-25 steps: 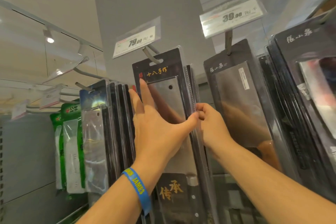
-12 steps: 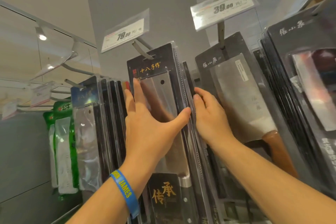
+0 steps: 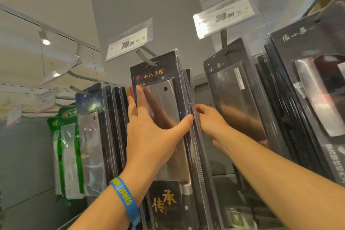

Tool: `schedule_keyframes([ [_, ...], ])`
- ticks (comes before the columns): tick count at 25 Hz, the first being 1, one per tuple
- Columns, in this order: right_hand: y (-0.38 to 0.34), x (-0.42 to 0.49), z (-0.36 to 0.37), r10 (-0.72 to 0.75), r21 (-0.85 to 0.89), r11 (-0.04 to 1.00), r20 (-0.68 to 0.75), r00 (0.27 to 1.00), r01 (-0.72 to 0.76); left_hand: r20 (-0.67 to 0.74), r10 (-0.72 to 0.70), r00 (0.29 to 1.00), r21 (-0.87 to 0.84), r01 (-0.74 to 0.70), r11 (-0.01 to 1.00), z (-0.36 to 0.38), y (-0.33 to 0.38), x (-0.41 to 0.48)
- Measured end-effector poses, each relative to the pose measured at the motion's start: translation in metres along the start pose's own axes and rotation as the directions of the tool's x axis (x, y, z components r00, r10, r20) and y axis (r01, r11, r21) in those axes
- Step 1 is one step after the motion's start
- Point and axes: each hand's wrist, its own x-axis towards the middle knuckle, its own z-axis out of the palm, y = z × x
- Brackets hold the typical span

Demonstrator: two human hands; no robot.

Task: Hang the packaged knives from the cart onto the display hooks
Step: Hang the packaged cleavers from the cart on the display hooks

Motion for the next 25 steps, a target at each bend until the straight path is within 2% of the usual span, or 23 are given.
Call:
schedule_keyframes([
  [3,-0.004,-0.005,0.002,-0.061,0.152,0.987,0.034,0.998,0.055,0.007,-0.001,1.000,0.018,0.001,1.000,-0.004,0.000,0.001],
  [7,-0.005,-0.016,-0.002,-0.143,0.211,0.970,0.080,0.986,0.124,0.021,-0.015,1.000,0.028,0.015,1.000,-0.006,0.002,0.000],
  [11,-0.007,-0.020,-0.001,-0.165,0.302,0.944,0.083,0.983,0.133,0.002,-0.032,0.999,0.052,0.032,0.998,-0.006,0.006,-0.001],
  [20,-0.012,-0.030,0.000,-0.197,0.299,0.941,0.110,0.974,0.156,-0.037,-0.036,0.999,-0.034,0.035,0.999,-0.002,0.010,-0.003],
  [25,-0.009,-0.036,0.004,-0.215,0.285,0.941,0.090,0.972,0.182,-0.040,-0.029,0.999,-0.020,0.028,0.999,-0.008,0.010,-0.008],
])
